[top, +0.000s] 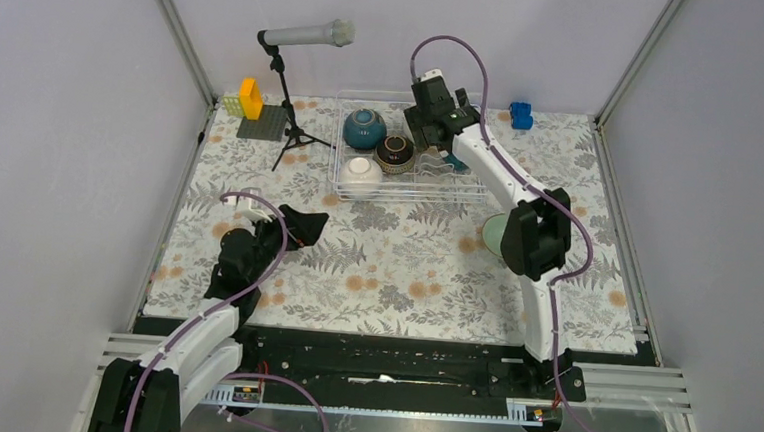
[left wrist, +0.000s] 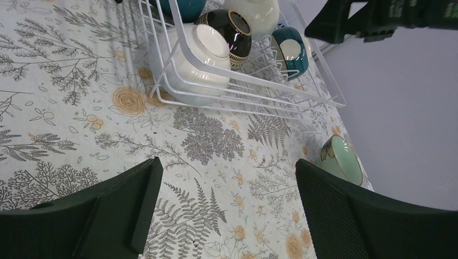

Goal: Unload the bowls from the dish rack

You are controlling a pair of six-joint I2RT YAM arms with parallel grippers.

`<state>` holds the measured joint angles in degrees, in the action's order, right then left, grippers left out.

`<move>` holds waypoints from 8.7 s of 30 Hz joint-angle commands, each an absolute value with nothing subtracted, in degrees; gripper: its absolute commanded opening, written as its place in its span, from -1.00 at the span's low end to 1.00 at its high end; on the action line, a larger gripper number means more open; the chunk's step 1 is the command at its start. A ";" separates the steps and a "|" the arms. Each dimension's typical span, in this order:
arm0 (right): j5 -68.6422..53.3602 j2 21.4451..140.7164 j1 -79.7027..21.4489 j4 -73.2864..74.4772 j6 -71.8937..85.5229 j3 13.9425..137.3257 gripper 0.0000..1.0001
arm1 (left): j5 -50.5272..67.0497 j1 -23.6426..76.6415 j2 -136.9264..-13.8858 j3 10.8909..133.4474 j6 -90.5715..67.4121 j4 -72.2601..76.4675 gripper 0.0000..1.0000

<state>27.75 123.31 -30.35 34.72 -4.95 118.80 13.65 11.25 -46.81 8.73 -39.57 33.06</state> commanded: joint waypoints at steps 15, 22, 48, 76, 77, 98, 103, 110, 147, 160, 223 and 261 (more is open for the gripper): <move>35.37 131.05 -30.84 25.58 -12.76 114.81 0.99 | 12.93 11.34 -47.88 8.56 -40.71 36.97 0.97; 40.61 131.00 -30.81 24.51 -14.06 114.19 0.91 | 12.46 11.34 -46.87 8.60 -40.25 35.95 0.97; 37.20 133.42 -30.48 27.68 -12.80 117.32 0.99 | 12.39 11.34 -47.90 8.92 -40.24 35.60 0.98; 37.48 114.72 -30.18 17.95 -9.66 102.67 0.21 | 13.35 11.34 -48.64 9.40 -39.99 35.66 0.97; 37.16 113.94 -30.25 17.89 -9.48 102.21 0.21 | 13.48 11.34 -48.65 9.48 -39.95 35.68 0.97; 29.31 110.73 -30.40 18.08 -3.40 97.65 0.18 | 15.69 11.34 -50.14 9.85 -39.25 37.35 0.96; 30.59 112.78 -30.26 20.27 -0.57 99.36 0.20 | 16.00 11.34 -50.43 10.09 -39.19 37.34 0.96; 28.10 114.64 -27.40 21.71 7.84 100.30 0.20 | 15.91 11.34 -50.13 10.19 -39.04 36.92 0.96; 46.45 118.24 -25.69 27.97 3.21 102.21 -0.14 | 16.52 11.39 -50.09 10.37 -39.54 37.00 0.96; 58.86 120.98 -29.31 28.39 1.01 104.67 -0.74 | 16.79 11.34 -49.14 10.63 -39.70 36.22 0.97; 25.95 96.75 -44.18 26.69 5.84 96.46 -1.00 | 6.25 27.99 -70.26 46.55 -43.78 5.11 0.74; 33.89 97.37 -51.36 28.33 6.04 93.33 -1.00 | -2.24 30.41 -68.40 50.29 -43.83 0.09 0.25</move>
